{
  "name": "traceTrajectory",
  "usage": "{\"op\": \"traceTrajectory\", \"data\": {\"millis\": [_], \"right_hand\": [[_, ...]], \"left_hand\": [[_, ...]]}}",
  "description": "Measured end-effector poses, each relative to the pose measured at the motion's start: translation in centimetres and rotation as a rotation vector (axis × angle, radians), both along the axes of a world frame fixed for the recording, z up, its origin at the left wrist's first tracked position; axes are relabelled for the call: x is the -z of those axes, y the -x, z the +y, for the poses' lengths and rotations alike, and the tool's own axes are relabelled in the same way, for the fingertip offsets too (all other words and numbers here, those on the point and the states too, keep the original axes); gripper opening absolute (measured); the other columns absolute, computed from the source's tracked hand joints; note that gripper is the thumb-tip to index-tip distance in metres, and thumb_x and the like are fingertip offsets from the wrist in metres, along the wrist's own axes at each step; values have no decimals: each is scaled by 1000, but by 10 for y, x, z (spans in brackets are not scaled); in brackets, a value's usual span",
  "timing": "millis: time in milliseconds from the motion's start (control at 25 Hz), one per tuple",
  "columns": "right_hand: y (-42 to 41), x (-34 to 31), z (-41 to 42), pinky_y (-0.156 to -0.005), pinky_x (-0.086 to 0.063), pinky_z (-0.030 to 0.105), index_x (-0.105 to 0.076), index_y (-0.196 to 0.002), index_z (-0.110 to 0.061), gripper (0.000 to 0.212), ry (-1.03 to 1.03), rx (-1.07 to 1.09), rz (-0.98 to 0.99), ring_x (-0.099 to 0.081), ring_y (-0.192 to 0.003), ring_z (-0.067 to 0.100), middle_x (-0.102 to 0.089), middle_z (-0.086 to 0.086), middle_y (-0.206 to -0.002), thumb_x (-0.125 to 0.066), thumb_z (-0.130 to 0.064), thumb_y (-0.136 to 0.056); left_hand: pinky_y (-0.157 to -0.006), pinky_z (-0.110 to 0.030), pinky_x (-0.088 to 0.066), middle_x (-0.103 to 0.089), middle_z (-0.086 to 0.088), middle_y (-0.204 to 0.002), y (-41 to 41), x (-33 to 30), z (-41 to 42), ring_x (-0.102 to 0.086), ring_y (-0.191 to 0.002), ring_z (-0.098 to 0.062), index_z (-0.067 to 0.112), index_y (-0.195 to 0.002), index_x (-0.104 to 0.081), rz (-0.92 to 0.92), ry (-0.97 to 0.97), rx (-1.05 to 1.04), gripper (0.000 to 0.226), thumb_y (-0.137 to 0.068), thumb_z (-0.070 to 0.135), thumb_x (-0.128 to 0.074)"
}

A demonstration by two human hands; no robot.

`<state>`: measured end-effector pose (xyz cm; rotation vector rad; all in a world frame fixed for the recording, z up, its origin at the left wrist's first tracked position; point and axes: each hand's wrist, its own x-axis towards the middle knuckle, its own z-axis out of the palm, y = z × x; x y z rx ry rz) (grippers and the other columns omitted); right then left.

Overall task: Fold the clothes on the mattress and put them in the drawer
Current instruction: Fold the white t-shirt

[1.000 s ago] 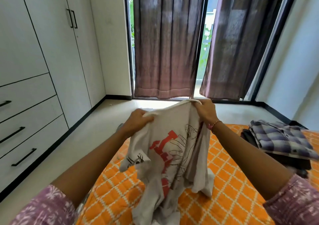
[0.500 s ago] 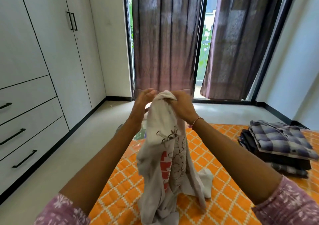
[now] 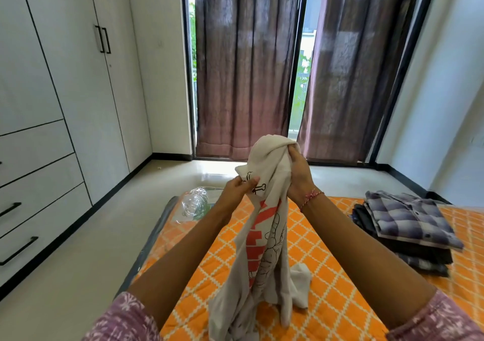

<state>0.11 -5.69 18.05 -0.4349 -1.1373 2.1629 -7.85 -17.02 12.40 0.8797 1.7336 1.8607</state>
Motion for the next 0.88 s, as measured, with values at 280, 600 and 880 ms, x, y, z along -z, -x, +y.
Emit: {"op": "traceTrajectory", "data": {"millis": [280,600,880], "right_hand": [[-20,3,20,-91,-49,41,-54,-122,-8,44,-576,258,-455,-56,-106,27,-58,10,-116,-68,-22,-83],[-21,-32,13,-77,-49,34,-64,-111,-6,22,-1360,262,-262,-59,-85,20,-65,11,-93,-55,-5,-91],[-27,-51,30,-64,-43,25,-65,-85,-10,27,-717,467,-221,-50,-69,10,-52,-4,-69,-42,-15,-100]], "left_hand": [[-33,-15,-32,-41,7,-45,-3,-61,18,-36,-33,-1,8,-78,-49,-7,-104,-58,25,-101,15,-43],[-73,-25,-53,-63,1,-82,-11,-102,13,-60,-74,-6,16,-93,-63,417,-35,167,9,-86,17,-68],[-81,-21,-53,-64,-8,-112,-29,49,1,-62,-97,-21,14,-113,-62,262,446,230,27,-88,23,-66]]}}
